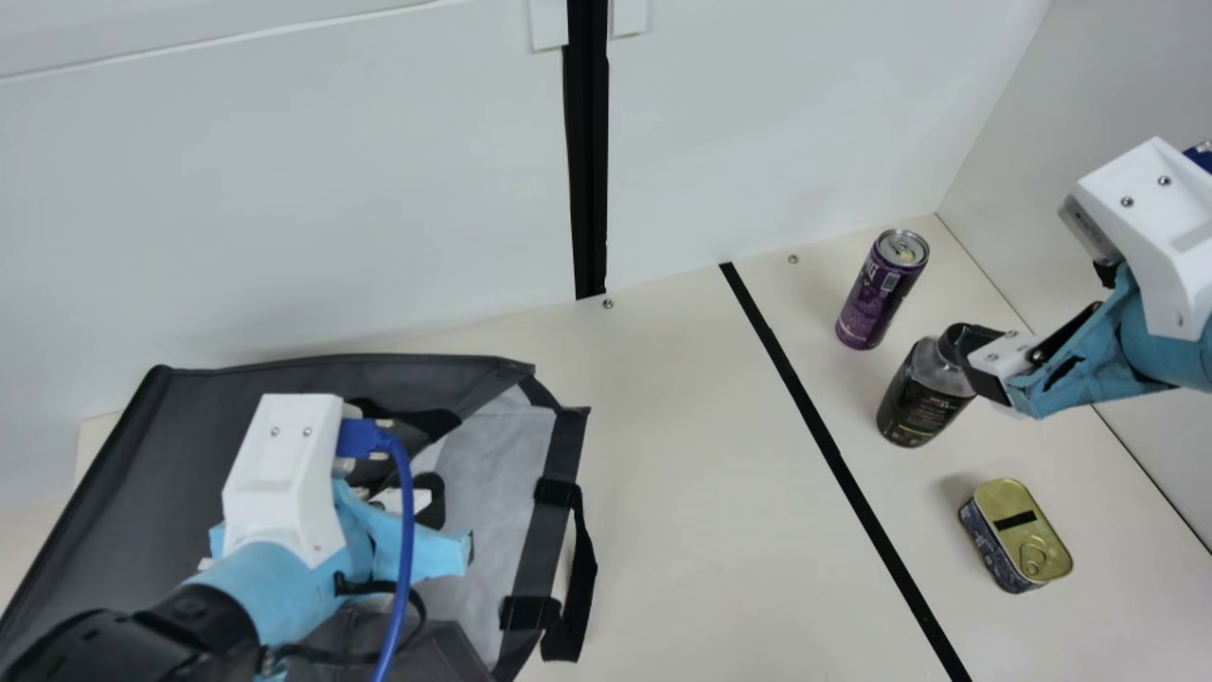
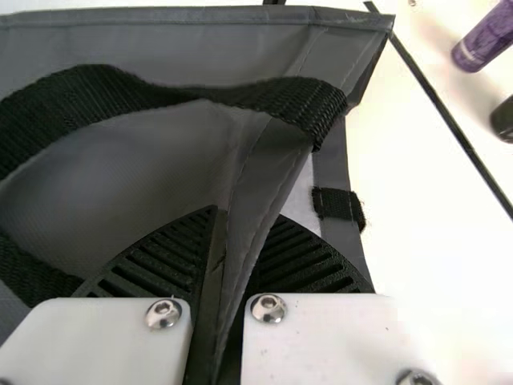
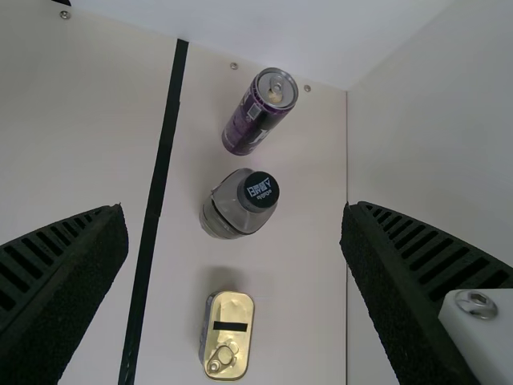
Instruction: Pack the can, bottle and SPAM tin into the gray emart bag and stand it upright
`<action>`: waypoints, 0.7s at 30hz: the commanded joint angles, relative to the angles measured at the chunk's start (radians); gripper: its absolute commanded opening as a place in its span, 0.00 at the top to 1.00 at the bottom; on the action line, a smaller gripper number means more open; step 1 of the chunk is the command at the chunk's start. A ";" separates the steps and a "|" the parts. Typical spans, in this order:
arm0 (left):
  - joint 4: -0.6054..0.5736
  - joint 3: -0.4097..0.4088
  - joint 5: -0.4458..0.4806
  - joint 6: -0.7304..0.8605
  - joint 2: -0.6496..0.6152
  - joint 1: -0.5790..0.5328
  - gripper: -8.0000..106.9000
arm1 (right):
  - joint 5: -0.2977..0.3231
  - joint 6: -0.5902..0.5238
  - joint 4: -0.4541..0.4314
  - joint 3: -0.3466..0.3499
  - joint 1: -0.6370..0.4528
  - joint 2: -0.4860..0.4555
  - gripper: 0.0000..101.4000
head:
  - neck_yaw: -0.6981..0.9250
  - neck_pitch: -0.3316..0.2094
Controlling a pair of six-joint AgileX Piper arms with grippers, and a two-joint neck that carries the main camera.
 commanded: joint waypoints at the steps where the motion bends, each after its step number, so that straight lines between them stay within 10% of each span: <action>1: -0.107 0.003 -0.007 0.061 -0.003 0.016 1.00 | 0.000 0.000 0.000 0.000 0.000 0.000 0.06 | -0.001 -0.023; 21: -0.559 -0.009 0.064 0.459 0.014 0.218 1.00 | 0.000 0.000 0.000 0.000 0.000 0.000 0.06 | -0.001 -0.023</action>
